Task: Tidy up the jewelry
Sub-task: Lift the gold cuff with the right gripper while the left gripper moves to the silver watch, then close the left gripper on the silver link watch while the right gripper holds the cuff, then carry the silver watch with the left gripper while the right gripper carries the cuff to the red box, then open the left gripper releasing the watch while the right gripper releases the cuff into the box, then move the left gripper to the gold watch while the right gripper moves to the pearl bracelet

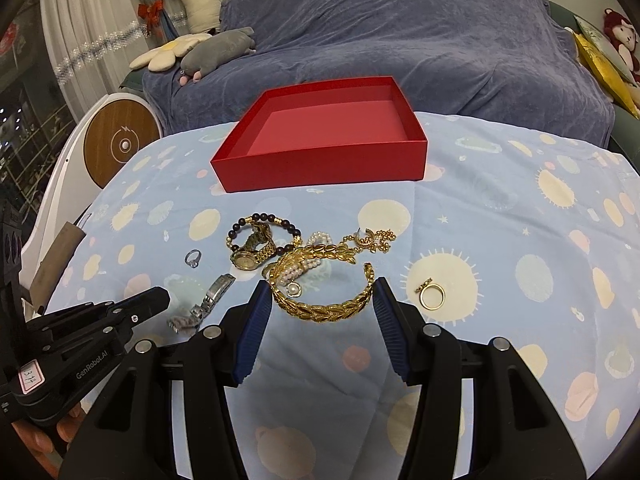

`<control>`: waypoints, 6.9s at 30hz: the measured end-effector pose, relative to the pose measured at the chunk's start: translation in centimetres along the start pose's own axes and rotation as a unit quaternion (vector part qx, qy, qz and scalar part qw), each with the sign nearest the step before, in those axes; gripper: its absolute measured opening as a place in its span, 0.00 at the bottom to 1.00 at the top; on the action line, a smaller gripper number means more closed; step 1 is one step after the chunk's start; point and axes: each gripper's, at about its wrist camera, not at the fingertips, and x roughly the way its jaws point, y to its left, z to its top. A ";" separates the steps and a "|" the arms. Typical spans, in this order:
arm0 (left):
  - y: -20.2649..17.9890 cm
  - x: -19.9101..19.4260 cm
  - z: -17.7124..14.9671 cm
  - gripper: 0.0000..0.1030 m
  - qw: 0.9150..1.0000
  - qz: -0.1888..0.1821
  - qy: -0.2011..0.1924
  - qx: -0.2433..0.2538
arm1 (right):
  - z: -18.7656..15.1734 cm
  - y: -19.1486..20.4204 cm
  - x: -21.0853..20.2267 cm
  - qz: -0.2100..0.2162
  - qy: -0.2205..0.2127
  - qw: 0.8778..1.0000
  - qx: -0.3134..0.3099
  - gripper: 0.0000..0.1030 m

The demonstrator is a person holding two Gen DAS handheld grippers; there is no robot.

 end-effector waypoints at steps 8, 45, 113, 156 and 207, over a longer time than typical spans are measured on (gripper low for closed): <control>-0.6 0.5 -1.7 0.45 0.999 0.030 0.020 0.021 | -0.6 -0.1 0.3 -0.003 0.008 1.000 0.000 0.49; -3.2 -5.3 7.7 0.00 0.995 -0.023 -0.082 0.058 | 6.3 0.8 -4.1 0.021 -0.056 0.998 -0.030 0.49; -1.0 16.8 28.5 0.13 0.999 0.002 -0.016 0.035 | 25.2 -4.1 18.4 0.036 0.031 0.999 0.015 0.49; 0.6 1.8 7.0 0.73 0.994 0.106 -0.018 0.024 | 4.2 -3.7 -1.9 0.016 -0.005 1.000 0.008 0.72; -2.2 7.7 3.1 0.56 0.997 -0.007 0.032 0.068 | -0.3 -2.3 5.1 0.045 0.082 0.996 0.007 0.14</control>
